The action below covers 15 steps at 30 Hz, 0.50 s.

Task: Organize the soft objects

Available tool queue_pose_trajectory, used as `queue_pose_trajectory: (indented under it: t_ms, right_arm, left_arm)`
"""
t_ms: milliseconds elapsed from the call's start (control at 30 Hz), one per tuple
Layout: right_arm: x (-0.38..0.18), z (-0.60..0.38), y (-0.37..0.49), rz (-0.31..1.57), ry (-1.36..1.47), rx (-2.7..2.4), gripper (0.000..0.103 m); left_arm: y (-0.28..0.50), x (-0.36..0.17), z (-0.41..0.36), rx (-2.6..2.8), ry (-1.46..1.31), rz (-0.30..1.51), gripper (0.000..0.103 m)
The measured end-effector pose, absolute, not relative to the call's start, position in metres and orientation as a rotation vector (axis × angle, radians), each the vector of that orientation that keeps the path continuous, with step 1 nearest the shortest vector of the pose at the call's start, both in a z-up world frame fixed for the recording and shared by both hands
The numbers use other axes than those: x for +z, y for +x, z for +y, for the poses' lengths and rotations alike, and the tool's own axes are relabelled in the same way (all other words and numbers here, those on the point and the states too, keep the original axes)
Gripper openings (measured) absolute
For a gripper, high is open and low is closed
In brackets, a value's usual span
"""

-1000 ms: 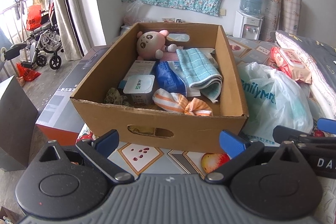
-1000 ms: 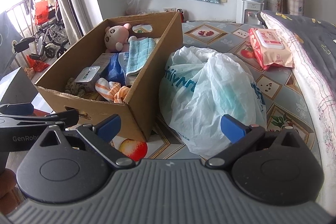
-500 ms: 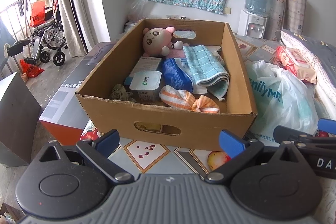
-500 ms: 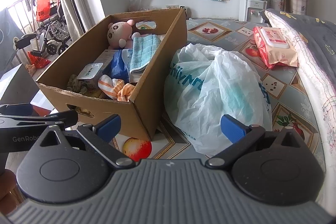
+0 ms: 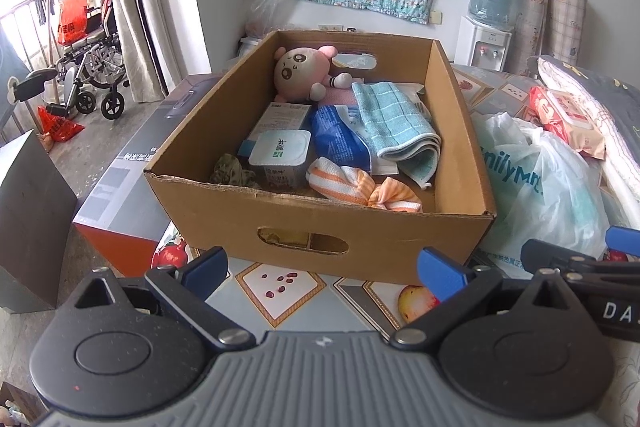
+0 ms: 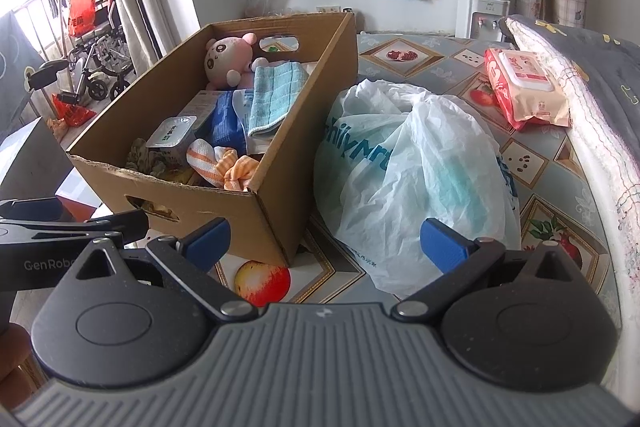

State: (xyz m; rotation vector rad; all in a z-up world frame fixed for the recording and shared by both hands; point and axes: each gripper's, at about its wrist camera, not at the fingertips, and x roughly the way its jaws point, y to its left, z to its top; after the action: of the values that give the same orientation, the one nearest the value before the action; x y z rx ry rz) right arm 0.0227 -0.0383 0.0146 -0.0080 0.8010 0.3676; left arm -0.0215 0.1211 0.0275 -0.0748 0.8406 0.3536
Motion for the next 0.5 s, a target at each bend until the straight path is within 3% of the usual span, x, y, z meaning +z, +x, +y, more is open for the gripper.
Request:
queue_pose_trajectory:
  t_ms: [500]
  right_arm:
    - [0.0114,-0.0374,0.023,0.803,-0.008,0.369,0.102]
  left_arm:
    - [-0.0208,0.025,0.123,0.355,-0.084,0.847,0.102]
